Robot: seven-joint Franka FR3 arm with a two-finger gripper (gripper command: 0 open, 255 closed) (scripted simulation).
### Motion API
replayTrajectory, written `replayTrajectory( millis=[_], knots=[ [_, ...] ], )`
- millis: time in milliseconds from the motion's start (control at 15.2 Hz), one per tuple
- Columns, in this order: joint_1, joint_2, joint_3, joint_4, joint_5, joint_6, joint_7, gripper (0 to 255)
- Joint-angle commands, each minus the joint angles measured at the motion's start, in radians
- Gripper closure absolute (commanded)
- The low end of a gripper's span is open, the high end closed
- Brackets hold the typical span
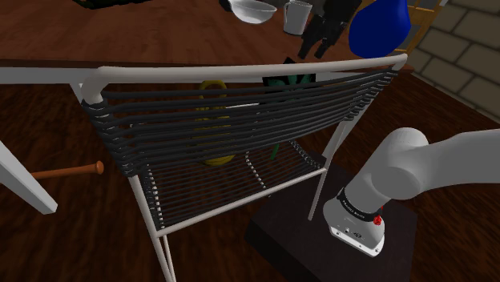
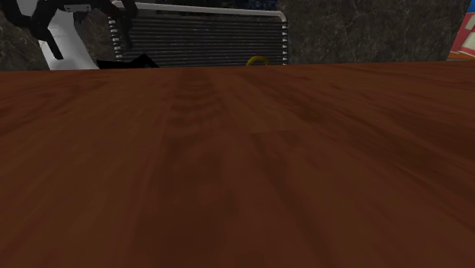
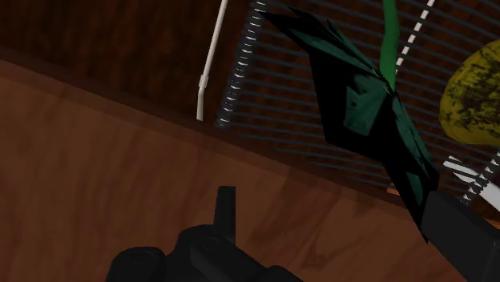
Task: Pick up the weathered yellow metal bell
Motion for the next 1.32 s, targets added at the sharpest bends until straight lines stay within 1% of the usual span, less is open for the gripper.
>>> replayTrajectory(
  millis=[0,264,594,924,1254],
  knots=[
    [0.000,0.000,0.000,0.000,0.000,0.000,0.000,0],
    [0.013,0.047,0.109,0.041,0.038,-0.016,0.140,0],
    [0.022,0.142,0.239,0.126,0.075,-0.034,0.313,0],
    [0.022,0.274,0.365,0.248,0.091,-0.055,0.489,0],
    [0.018,0.443,0.489,0.408,0.072,-0.083,0.674,0]
  ],
)
